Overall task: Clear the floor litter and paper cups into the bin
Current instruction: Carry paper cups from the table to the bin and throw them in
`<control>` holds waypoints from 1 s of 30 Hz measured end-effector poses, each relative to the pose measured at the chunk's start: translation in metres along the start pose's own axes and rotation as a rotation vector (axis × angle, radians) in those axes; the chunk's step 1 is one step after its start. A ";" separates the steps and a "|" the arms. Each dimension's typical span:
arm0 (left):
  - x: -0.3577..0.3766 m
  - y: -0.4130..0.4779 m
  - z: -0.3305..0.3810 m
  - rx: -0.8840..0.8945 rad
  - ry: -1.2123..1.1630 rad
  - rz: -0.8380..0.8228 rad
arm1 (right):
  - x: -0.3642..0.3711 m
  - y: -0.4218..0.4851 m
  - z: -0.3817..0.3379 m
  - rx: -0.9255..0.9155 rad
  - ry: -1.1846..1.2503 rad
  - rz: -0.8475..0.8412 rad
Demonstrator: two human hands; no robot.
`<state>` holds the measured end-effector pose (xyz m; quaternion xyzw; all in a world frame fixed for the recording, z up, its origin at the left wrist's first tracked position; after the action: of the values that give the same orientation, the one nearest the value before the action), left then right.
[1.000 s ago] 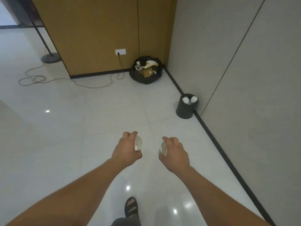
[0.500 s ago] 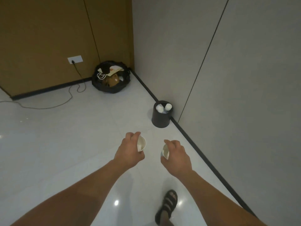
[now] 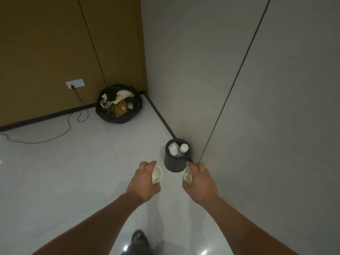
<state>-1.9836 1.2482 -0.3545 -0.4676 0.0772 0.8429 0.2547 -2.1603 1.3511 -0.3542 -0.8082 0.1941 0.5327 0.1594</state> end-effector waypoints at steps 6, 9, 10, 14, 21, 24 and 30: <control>0.017 0.119 0.011 0.039 -0.027 -0.030 | 0.001 0.103 0.019 0.036 -0.012 0.008; 0.029 0.176 0.015 0.048 -0.060 -0.045 | 0.004 0.151 0.032 0.061 -0.001 0.006; 0.035 0.194 0.015 0.055 -0.066 -0.057 | 0.006 0.167 0.037 0.069 0.012 0.012; 0.054 0.247 -0.001 0.004 -0.069 -0.108 | 0.021 0.221 0.055 0.111 0.019 0.007; 0.116 0.342 -0.039 -0.167 -0.110 -0.146 | 0.103 0.326 0.106 0.182 0.114 -0.080; 0.157 0.389 -0.050 -0.211 -0.135 -0.142 | 0.152 0.378 0.129 0.171 0.133 -0.129; 0.272 0.477 -0.098 -0.205 -0.144 -0.142 | 0.260 0.463 0.190 0.174 0.098 -0.155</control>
<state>-2.2677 0.8996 -0.6851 -0.4337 -0.0611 0.8577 0.2693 -2.4429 0.9974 -0.6907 -0.8289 0.1840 0.4598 0.2601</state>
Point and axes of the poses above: each hand's wrist, its own y-axis towards the middle knuckle, its own x-axis out of the palm, z = x × y, the point moved 9 cm from there along y, towards the middle knuckle, and after that the axes turned 6 degrees about z, right-handed, at the moved point
